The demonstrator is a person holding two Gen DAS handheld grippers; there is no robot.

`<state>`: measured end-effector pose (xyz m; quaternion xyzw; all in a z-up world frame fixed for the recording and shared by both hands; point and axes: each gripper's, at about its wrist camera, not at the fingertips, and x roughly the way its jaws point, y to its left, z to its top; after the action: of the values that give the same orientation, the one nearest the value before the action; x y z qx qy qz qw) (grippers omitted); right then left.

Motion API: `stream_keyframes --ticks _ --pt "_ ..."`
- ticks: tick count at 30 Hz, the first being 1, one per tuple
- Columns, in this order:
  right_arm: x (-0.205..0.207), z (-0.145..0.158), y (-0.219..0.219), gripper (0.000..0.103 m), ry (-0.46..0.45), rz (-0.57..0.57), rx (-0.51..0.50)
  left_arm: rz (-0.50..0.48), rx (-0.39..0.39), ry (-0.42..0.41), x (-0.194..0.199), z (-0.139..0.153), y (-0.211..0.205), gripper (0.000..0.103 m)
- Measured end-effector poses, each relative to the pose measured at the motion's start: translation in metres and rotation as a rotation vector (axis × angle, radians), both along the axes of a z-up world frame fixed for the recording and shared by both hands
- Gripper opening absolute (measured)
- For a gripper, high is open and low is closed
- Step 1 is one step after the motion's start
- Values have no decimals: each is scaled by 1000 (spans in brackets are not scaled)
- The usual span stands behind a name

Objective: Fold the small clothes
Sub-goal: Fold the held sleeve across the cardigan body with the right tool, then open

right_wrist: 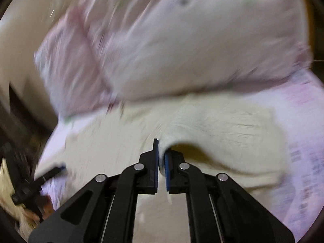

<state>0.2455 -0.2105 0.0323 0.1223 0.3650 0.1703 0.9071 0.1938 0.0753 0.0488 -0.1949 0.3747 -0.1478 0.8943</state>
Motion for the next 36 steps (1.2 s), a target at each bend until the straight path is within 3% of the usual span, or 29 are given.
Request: stream_keyframes --ticks 3,5,8,13,17,18,20,22,25,27,28,30,31,33,36 --pt "10 -29 18 14 90 24 -4 -14 -5 6 3 0 -1 102" --pt "10 -36 10 31 136 5 72 -32 -34 21 6 -1 1 102" --pt "7 -42 -16 43 180 -66 220 -54 -85 49 12 -6 4 102" --pt "2 -49 -74 44 210 -267 396 -58 -135 87 18 -12 9 102" --pt "6 -53 -95 42 216 -380 419 -63 -192 99 20 -15 16 102" --pt "7 -52 -99 38 213 -403 405 -65 -198 99 20 -15 17 102" --pt "9 -45 -97 11 177 -446 308 -63 -205 104 20 -15 20 102" --pt "10 -30 -87 8 116 -455 209 -62 -227 111 20 -16 24 102" --pt "3 6 -46 7 -36 -379 79 -56 -266 122 21 -18 28 102" --pt "0 23 -6 8 -105 -259 28 -47 -291 131 22 -19 30 102" --pt "-1 28 22 13 -114 -137 -3 -44 -300 133 23 -20 31 102" --pt "-3 21 69 23 -63 84 -38 -41 -309 137 23 -21 31 102" --pt "-4 15 82 31 -35 142 -41 -39 -311 142 23 -21 30 100" --pt "-7 4 92 38 6 188 -28 -41 -321 158 23 -23 27 95" --pt "-14 -2 68 48 40 132 36 -42 -330 186 26 -27 23 89"
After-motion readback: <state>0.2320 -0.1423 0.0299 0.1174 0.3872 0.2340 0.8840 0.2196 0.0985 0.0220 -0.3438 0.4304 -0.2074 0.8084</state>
